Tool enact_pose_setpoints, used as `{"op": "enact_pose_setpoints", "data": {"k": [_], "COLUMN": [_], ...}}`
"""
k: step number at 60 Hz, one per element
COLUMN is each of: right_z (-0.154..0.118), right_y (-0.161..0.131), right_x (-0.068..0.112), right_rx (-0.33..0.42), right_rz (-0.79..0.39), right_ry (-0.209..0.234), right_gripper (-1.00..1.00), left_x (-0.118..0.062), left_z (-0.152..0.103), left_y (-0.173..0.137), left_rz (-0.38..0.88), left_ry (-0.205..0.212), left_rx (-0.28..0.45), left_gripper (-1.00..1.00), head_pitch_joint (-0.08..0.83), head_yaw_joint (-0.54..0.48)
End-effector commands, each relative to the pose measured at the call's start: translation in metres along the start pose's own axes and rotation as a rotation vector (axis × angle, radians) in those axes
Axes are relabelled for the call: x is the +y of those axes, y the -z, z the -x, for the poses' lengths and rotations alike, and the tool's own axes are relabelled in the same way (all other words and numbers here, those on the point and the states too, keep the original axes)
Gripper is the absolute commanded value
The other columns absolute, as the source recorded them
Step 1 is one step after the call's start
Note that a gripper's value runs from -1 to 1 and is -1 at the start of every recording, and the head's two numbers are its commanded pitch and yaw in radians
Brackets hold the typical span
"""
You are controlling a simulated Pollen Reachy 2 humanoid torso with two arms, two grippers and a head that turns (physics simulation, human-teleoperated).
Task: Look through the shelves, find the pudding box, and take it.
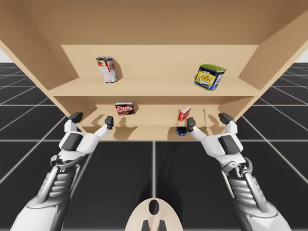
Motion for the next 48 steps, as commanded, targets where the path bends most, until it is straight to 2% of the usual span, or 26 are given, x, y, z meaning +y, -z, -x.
{"op": "enact_pose_setpoints", "data": {"k": [1, 12, 35, 48], "right_z": [0.0014, 0.0009, 0.0016, 0.0005], "right_y": [-0.0020, 0.0019, 0.0027, 0.0024], "right_x": [0.0039, 0.0011, 0.0001, -0.0017], "right_rx": [0.008, 0.006, 0.007, 0.009], "right_rz": [0.042, 0.040, 0.047, 0.047], "right_ry": [0.004, 0.013, -0.006, -0.004], "right_gripper": [-1.00, -1.00, -1.00, -1.00], "left_x": [0.0001, 0.0010, 0.0027, 0.0026], "left_z": [-0.0001, -0.0005, -0.0005, -0.0009], "left_y": [0.0000, 0.0001, 0.0001, -0.0003], "left_rz": [-0.001, -0.003, 0.001, 0.011], "left_ry": [0.002, -0.001, -0.008, -0.020], "left_rx": [0.001, 0.001, -0.002, -0.001], "left_gripper": [-1.00, -1.00, -1.00, -1.00], "head_pitch_joint": [0.012, 0.070, 0.307, 0.378], "head_yaw_joint": [-0.01, -0.01, 0.14, 0.21]}}
